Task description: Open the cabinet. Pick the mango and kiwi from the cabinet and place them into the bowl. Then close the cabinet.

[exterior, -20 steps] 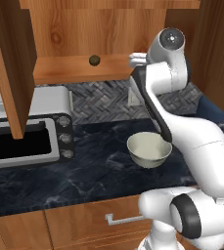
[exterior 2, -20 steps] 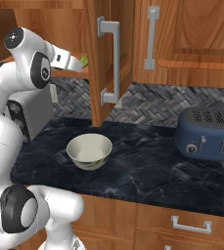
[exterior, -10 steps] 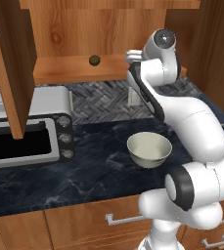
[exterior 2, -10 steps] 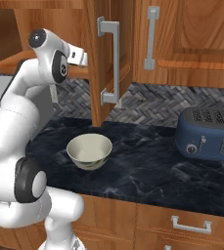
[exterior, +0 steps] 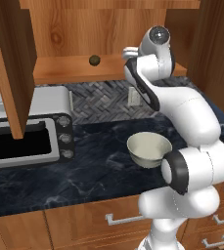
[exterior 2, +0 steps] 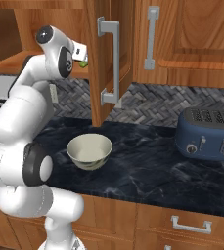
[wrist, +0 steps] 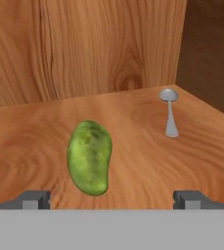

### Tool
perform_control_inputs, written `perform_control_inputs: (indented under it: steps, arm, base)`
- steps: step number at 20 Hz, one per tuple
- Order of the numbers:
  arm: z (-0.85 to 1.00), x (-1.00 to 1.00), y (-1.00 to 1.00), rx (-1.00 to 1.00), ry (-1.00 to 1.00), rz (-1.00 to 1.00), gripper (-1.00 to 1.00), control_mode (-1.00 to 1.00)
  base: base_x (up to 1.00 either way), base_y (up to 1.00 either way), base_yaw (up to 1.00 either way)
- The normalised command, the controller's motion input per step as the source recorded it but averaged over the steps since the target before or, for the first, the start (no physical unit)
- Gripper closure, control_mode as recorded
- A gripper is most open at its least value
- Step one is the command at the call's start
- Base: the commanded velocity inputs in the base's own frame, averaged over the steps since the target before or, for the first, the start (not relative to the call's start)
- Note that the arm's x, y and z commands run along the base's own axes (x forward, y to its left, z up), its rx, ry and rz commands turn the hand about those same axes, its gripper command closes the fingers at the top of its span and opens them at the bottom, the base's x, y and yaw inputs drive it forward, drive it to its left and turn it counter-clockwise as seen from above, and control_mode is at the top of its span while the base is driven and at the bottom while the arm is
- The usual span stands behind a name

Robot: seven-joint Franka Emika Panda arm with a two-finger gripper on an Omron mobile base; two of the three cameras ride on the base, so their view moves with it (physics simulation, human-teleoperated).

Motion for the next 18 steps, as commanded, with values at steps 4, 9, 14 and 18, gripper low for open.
perform_control_inputs:
  steps: [4, 9, 14, 18]
  arm:
    - [-0.01, 0.25, 0.06, 0.00, 0.00, 0.00, -1.00, -1.00]
    - [0.00, 0.32, 0.01, 0.00, 0.00, 0.00, -1.00, -1.00]
    - [-0.06, 0.32, 0.00, 0.00, 0.02, 0.00, -1.00, -1.00]
    - [-0.16, 0.22, 0.00, 0.00, 0.06, 0.00, -1.00, -1.00]
  base:
    - [0.00, 0.00, 0.00]
    - [0.00, 0.00, 0.00]
    - [0.00, 0.00, 0.00]
    - [0.00, 0.00, 0.00]
